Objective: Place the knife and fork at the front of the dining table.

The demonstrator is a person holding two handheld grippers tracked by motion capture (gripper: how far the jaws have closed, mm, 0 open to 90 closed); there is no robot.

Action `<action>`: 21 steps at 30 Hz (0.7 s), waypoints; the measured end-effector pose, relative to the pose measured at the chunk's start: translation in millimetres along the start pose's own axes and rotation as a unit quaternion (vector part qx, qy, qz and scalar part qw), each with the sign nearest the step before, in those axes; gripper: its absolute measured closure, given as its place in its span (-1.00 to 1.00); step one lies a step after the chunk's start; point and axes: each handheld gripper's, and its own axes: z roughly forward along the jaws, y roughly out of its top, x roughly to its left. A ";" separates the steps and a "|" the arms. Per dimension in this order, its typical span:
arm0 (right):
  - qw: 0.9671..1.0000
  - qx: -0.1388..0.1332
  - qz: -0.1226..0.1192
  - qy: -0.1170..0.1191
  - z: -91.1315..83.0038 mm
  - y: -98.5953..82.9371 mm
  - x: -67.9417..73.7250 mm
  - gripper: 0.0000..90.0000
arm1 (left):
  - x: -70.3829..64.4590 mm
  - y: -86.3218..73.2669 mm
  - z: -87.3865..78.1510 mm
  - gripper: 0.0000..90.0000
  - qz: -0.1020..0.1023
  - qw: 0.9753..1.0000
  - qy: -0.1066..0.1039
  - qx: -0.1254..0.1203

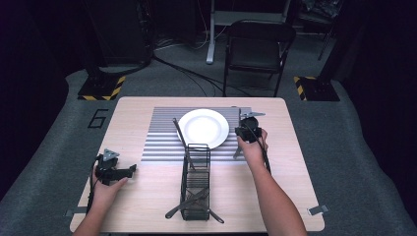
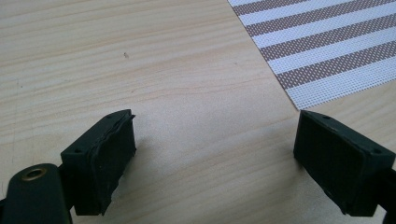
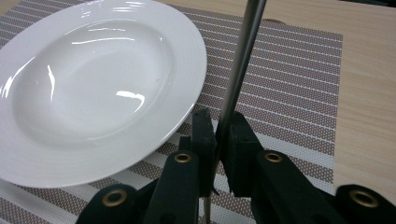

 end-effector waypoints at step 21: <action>0.994 0.032 0.101 0.000 23.4 3.6 -18.7 0.90 | -0.1 0.5 0.4 -0.72 0.003 1.000 -0.001 0.000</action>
